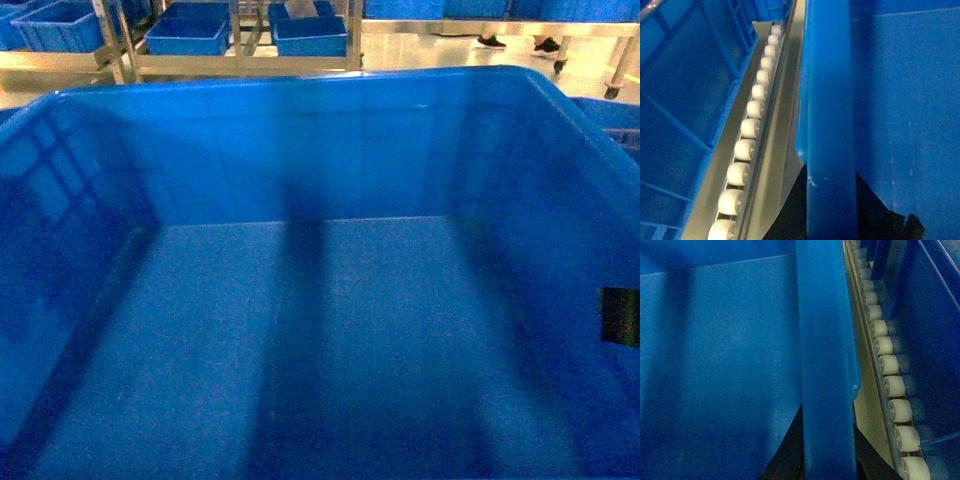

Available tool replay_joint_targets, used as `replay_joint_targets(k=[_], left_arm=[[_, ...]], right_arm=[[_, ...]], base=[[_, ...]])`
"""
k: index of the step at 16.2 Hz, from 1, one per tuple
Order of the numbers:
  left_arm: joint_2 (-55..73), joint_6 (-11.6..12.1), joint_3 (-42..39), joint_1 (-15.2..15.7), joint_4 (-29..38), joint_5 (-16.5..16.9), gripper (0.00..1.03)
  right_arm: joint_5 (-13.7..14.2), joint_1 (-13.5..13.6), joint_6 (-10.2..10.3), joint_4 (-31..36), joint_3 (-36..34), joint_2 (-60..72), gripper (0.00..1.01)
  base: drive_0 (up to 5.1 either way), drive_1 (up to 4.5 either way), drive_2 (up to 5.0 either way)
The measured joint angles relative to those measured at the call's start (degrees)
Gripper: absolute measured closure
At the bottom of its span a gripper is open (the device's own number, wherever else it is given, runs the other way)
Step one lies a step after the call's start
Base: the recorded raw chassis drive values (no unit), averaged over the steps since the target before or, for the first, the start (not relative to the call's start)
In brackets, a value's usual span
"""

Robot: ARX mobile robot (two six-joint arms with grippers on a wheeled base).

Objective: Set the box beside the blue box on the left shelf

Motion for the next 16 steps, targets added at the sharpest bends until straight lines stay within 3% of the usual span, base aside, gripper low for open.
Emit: replay_joint_targets(k=[1,4,6,7,9,10,12,14,15,16], left_arm=[[0.4,-0.4,0.4,0.0,-0.9,0.1,0.93],[1.4,2.2,1.2,-0.8,-1.5,-6.7,0.65],[-0.9,3.1,2.2,-0.3,1.0,-8.7,0.42],[-3.0,3.1,3.0,0.3,5.3,-11.1,0.26],[-5.8,1.6,4.8,0.4,8.0,-9.8,0.06],[-7.4,0.8,5.8,-0.1,8.4,-8.5,0.04],[-9.9,-0.3,7.0,-1.3,9.0,-7.4,0.05],[-10.3,-0.2,7.0,-1.9,8.6,-7.5,0.05],[-10.3,-0.1,6.9,-1.9,8.6,-7.5,0.05],[-10.3,0.0,6.4,-1.6,10.4,-6.3,0.06]], right_arm=[[0.0,0.0,-0.3,0.1,0.3,0.3,0.93],[-0.4,0.7,1.9,1.6,0.1,0.4,0.67],[2.3,0.5,2.3,5.0,0.2,-1.0,0.45],[2.7,0.6,2.3,8.2,0.2,-2.4,0.28],[4.6,1.4,1.1,14.3,0.3,-3.4,0.08],[6.5,2.0,-0.2,18.4,0.2,-4.2,0.01],[10.6,3.3,-5.5,25.7,0.2,-6.1,0.03],[17.6,4.4,-12.5,27.9,-0.2,-5.7,0.03],[18.2,4.4,-15.3,28.0,-0.2,-5.4,0.03],[16.1,4.0,-17.7,32.2,-1.3,-5.5,0.07]], base=[[0.0,0.0,0.0],[0.0,0.0,0.0],[0.0,0.0,0.0],[0.0,0.0,0.0],[0.0,0.0,0.0],[0.0,0.0,0.0],[0.0,0.0,0.0],[0.0,0.0,0.0],[0.0,0.0,0.0],[0.0,0.0,0.0]])
